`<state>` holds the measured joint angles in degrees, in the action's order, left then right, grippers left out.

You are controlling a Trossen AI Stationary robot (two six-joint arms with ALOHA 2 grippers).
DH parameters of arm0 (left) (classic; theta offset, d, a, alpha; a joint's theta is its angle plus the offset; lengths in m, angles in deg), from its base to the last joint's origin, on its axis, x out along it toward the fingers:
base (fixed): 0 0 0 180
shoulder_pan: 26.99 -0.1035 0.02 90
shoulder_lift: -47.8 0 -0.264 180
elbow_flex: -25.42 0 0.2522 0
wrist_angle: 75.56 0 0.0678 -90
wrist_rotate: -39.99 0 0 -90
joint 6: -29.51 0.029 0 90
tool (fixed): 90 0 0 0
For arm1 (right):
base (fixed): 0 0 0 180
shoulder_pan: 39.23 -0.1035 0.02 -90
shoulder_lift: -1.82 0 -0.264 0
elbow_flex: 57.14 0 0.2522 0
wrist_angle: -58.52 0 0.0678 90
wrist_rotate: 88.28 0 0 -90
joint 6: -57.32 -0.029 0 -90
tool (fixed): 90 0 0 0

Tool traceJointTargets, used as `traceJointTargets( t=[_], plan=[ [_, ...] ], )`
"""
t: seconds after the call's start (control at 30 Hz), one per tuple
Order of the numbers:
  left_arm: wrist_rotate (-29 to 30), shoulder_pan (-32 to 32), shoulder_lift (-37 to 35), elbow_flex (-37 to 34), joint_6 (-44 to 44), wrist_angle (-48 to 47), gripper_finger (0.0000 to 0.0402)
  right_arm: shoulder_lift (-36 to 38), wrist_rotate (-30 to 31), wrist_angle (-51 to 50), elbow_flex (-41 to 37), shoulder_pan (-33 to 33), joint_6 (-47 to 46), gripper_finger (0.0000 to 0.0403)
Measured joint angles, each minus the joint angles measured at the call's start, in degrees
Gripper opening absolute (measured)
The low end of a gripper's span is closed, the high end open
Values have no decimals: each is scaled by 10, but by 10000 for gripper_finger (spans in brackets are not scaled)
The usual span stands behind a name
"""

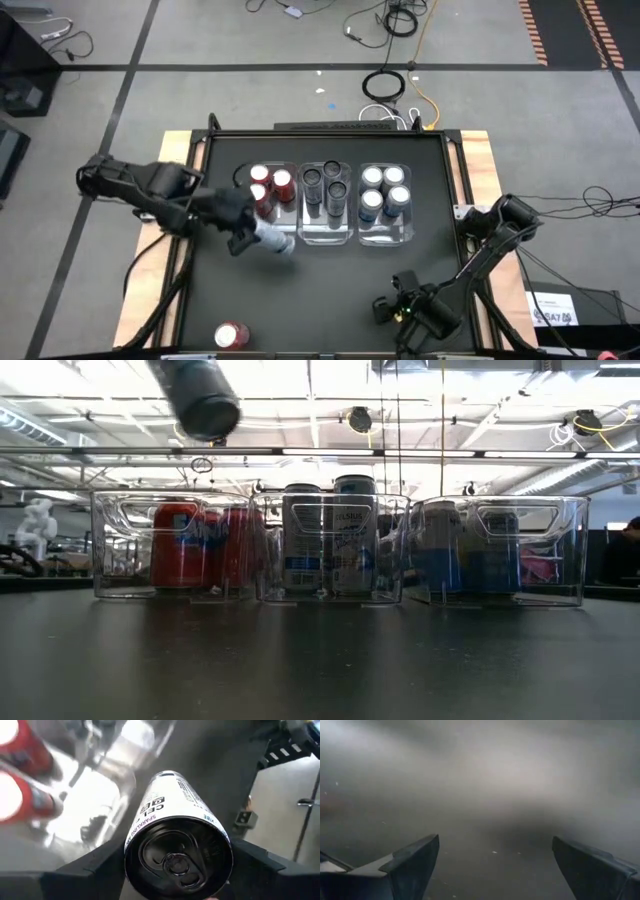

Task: Sort soda cans
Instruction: Put the white-blue soda can into the center transparent bin

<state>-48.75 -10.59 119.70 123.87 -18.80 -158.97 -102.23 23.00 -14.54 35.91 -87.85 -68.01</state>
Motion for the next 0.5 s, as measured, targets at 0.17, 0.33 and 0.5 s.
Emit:
traceJointTargets(
  t=[0.17,0.33,0.5],
  plan=[
    [-11,-69,40,49,128,1,288,0,0,34,0,19,0,382],
    [-42,-118,108,96,246,1,288,0,4,70,0,33,4,382],
    [-44,-147,176,139,327,-4,288,0,60,119,0,36,11,382]
  ],
)
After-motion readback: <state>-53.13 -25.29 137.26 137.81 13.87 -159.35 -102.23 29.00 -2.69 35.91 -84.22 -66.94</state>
